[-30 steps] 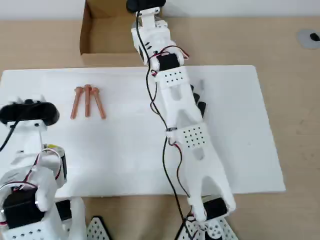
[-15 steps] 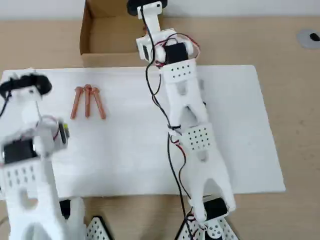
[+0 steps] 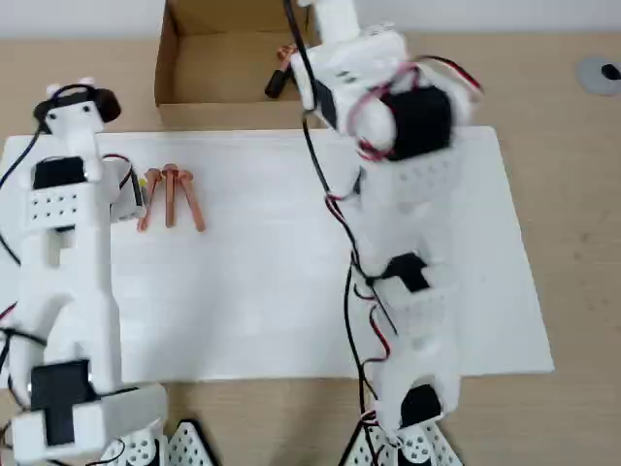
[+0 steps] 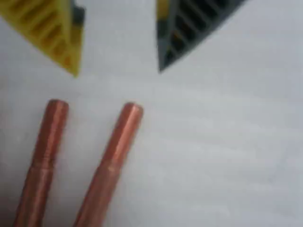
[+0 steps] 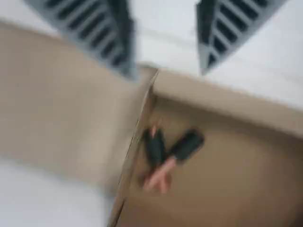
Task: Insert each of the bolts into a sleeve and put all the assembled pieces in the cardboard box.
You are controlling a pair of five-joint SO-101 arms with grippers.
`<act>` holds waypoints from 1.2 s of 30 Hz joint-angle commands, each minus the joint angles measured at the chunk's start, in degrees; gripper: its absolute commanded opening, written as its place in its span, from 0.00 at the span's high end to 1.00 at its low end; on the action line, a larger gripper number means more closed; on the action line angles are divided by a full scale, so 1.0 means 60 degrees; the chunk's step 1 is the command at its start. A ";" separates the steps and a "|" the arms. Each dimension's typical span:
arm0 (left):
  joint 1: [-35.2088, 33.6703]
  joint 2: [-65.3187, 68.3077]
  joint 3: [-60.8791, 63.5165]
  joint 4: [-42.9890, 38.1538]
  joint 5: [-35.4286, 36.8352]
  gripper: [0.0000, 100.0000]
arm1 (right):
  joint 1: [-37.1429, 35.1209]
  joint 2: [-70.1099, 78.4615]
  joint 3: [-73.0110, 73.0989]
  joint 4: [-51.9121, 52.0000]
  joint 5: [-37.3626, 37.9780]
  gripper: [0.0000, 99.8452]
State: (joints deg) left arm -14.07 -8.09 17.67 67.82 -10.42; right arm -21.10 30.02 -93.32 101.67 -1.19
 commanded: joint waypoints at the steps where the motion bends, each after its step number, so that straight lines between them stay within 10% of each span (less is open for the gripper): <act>1: 0.0088 0.0564 -0.0864 -0.0308 -0.0791 0.88 | 0.0256 -0.1238 -0.0359 0.0132 0.0410 0.95; 36: 0.0718 0.6308 -0.5143 -0.0293 -0.1700 0.89 | 0.1590 -0.6806 0.5165 0.0117 0.0571 0.95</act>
State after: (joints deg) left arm -9.93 29.63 -10.81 66.68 -20.70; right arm -12.57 -7.34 -65.19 101.67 1.45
